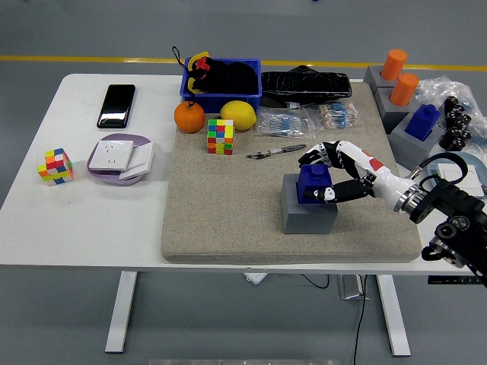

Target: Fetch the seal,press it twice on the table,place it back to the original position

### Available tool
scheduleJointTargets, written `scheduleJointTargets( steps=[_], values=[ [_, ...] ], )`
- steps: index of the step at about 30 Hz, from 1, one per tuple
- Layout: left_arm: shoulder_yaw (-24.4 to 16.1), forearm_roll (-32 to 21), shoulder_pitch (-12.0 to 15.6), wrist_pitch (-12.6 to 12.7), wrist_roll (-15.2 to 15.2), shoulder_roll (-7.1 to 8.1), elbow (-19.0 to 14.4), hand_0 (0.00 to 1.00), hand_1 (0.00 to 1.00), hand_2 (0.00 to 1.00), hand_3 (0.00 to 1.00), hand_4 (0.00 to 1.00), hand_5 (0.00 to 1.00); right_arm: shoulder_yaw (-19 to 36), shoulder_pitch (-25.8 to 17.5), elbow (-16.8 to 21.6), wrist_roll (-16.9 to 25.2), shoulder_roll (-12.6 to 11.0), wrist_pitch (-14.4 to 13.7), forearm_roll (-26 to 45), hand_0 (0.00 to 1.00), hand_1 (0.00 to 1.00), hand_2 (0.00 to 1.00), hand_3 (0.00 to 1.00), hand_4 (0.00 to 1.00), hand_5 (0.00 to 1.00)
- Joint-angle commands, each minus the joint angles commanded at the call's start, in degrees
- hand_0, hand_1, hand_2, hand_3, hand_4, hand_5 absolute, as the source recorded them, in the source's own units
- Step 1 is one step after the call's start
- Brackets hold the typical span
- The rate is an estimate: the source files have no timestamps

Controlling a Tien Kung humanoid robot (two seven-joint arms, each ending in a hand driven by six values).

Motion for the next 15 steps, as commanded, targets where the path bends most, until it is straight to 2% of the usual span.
scheduleJointTargets(
  steps=[1, 6, 7, 12, 13, 15],
  values=[
    [0.0, 0.0, 0.0, 0.0, 0.0, 0.00, 0.0, 0.793, 0.747, 0.737, 0.775, 0.798, 0.475, 0.0, 0.0, 0.0, 0.0, 0.0, 0.1, 0.0, 0.687, 0.686, 0.697, 0.705, 0.998, 0.002],
    [0.0, 0.0, -0.1, 0.0, 0.0, 0.03, 0.0, 0.793, 0.747, 0.737, 0.775, 0.798, 0.475, 0.0, 0.1, 0.1, -0.1, 0.0, 0.1, -0.5, 0.687, 0.686, 0.697, 0.705, 0.998, 0.002],
    [0.0, 0.0, -0.1, 0.0, 0.0, 0.02, 0.0, 0.793, 0.747, 0.738, 0.774, 0.798, 0.475, 0.0, 0.1, 0.2, -0.1, 0.0, 0.1, -0.5, 0.804, 0.748, 0.764, 0.760, 0.998, 0.010],
    [0.0, -0.1, 0.0, 0.0, 0.0, -0.02, 0.0, 0.793, 0.747, 0.738, 0.774, 0.798, 0.475, -0.1, 0.1, 0.3, -0.3, 0.0, 0.4, -0.2, 0.804, 0.748, 0.764, 0.760, 0.998, 0.010],
    [0.0, 0.0, 0.0, 0.0, 0.0, -0.01, 0.0, 0.792, 0.747, 0.737, 0.775, 0.798, 0.473, 0.0, 0.1, 0.3, -0.3, 0.0, 0.5, -0.1, 0.909, 0.855, 0.855, 0.843, 0.998, 0.214],
    [0.0, -0.1, -0.1, 0.0, 0.0, -0.01, 0.0, 0.792, 0.747, 0.737, 0.775, 0.798, 0.473, -0.1, 0.1, 0.3, -0.2, 0.0, 0.7, -0.1, 0.909, 0.855, 0.855, 0.843, 0.998, 0.214]
  ],
)
